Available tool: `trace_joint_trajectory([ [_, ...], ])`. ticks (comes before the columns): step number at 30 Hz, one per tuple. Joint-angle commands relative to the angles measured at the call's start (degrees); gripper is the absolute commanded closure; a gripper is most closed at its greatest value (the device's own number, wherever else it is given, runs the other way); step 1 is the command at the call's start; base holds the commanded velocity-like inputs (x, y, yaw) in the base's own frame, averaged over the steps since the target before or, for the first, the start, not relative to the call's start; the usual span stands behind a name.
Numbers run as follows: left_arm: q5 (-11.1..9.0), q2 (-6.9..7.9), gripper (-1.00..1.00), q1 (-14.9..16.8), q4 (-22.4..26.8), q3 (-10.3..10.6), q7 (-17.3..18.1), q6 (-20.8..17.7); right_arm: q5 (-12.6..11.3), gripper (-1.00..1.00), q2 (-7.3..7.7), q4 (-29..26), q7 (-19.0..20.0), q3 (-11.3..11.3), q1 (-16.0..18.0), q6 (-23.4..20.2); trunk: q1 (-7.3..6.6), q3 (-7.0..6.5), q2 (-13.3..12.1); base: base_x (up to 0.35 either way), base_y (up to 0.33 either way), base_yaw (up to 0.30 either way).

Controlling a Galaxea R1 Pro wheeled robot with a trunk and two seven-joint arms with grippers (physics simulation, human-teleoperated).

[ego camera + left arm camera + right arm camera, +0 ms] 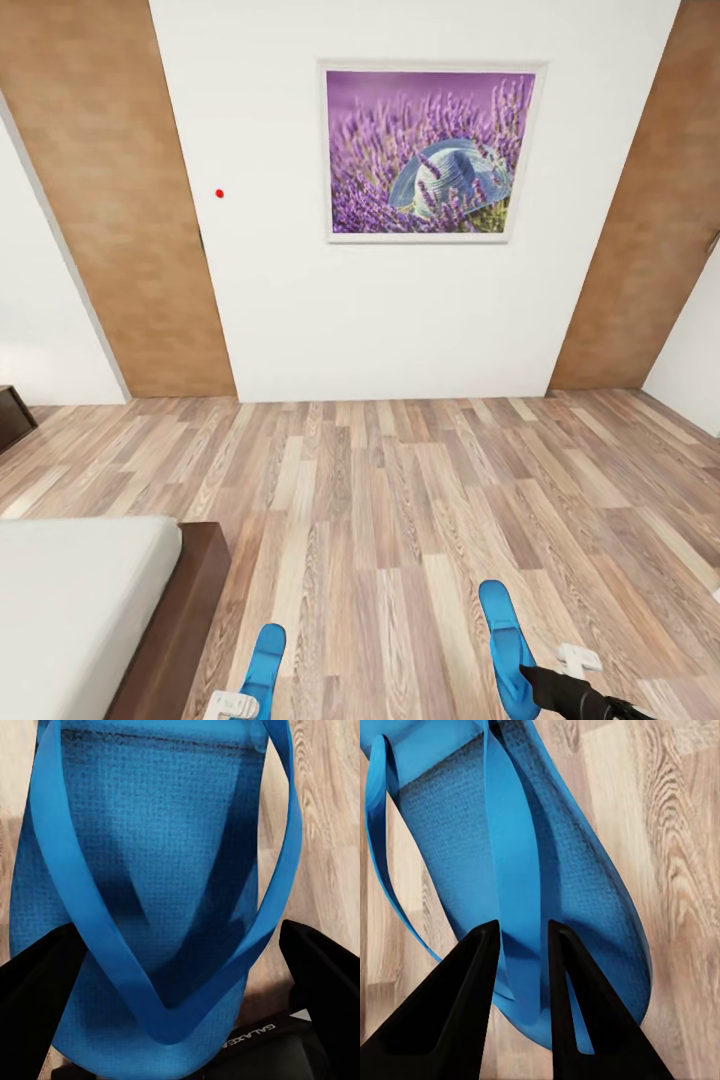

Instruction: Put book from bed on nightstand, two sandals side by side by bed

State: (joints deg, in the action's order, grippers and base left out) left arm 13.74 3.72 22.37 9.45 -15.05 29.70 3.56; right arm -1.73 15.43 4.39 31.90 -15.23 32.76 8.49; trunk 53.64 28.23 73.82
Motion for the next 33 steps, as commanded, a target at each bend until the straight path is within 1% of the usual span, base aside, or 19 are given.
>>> trace_joint_trajectory([
  [1,0.6,-0.01,1.0,0.0,0.0,-0.4,0.2,0.4,-0.3,1.0,0.04,0.3,0.4,-0.2,0.1,0.3,0.04,0.06,0.0,0.334,0.0,0.0],
  [22,0.7,-0.03,1.0,0.0,0.0,-0.4,0.2,0.4,-0.3,1.0,0.04,0.3,0.4,-0.2,0.1,0.3,0.04,0.06,0.0,0.333,0.0,0.0],
  [33,0.7,-0.03,1.0,0.0,0.0,-0.4,0.2,0.4,-0.3,1.0,0.06,0.3,0.6,-0.2,0.1,0.2,0.04,0.06,0.0,0.299,0.0,0.0],
])
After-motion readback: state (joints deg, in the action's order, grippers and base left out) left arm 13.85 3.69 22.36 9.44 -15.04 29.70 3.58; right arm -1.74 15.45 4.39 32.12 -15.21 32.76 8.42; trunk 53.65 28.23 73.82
